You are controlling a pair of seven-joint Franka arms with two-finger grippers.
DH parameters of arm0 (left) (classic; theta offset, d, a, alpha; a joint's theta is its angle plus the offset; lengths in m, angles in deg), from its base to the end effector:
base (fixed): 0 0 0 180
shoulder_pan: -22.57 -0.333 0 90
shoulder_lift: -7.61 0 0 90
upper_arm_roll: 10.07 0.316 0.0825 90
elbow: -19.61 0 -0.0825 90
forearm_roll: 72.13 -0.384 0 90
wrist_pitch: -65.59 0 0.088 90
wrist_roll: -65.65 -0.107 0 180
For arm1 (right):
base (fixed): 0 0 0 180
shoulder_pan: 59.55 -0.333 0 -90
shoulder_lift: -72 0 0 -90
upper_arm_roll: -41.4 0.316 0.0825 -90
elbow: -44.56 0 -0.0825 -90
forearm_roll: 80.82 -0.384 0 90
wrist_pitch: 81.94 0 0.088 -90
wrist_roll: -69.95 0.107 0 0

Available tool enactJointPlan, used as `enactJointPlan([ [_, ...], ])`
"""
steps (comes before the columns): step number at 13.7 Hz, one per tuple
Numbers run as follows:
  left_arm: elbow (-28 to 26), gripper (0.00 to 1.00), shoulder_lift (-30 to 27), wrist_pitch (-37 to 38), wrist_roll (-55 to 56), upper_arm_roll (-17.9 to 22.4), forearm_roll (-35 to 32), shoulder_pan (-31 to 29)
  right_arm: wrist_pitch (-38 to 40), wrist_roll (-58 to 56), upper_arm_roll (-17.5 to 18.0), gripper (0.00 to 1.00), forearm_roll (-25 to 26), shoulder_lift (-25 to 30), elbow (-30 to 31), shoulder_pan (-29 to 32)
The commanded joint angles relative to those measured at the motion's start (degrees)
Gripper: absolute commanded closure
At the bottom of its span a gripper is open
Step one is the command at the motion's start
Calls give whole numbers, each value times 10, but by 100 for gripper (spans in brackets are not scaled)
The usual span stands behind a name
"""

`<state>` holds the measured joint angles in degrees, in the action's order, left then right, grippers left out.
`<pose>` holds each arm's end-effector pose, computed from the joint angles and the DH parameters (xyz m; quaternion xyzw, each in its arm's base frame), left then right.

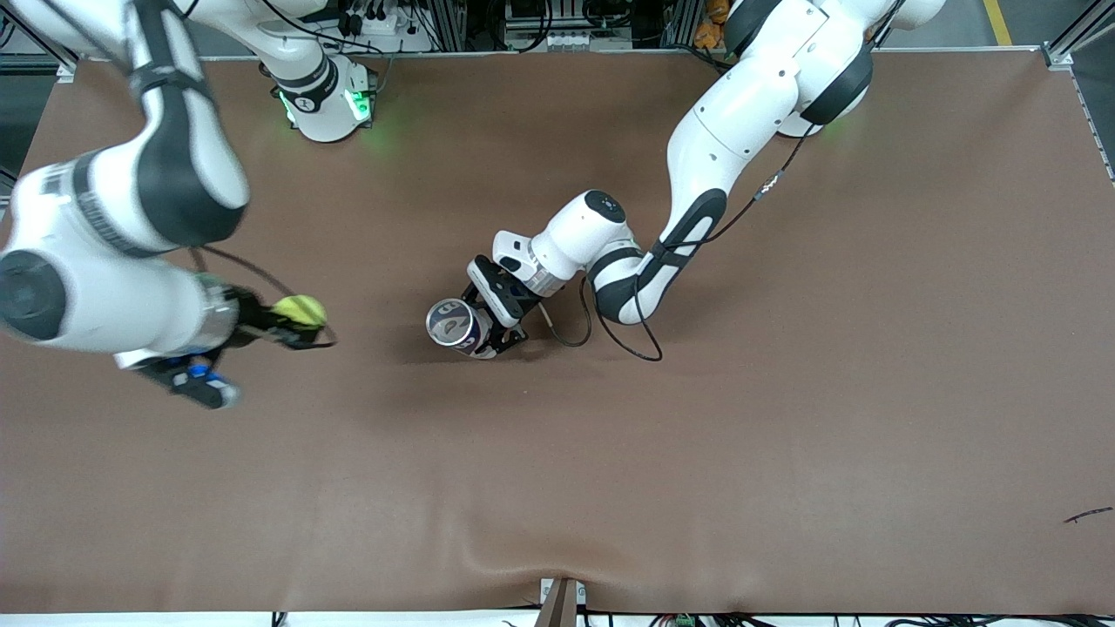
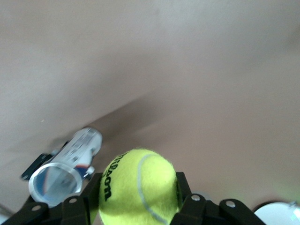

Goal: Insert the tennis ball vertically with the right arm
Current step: 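Move the ball over the tube mouth and drop it in with the right gripper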

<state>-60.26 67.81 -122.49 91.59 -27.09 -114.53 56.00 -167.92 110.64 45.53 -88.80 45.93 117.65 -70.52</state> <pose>0.4811 -0.5806 0.1911 0.8043 -0.4113 0.3516 0.2455 0.6420 0.1796 0.4789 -0.9641 0.2240 0.1405 0.0225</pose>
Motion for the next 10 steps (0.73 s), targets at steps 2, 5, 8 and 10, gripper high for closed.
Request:
enactJointPlan([
  [2,-11,38,7,-54,6,10,-3,3,2,55,0,84,-16,3,6,-43],
  [5,-16,38,8,-81,6,10,-3,2,-37,110,0,82,-16,-13,13,-89],
  [8,-20,38,7,-99,5,10,-3,-1,-78,160,-1,82,-13,-30,24,-125],
  [10,-20,38,7,-99,5,10,-3,-1,-103,170,-1,82,-13,-36,35,-131],
])
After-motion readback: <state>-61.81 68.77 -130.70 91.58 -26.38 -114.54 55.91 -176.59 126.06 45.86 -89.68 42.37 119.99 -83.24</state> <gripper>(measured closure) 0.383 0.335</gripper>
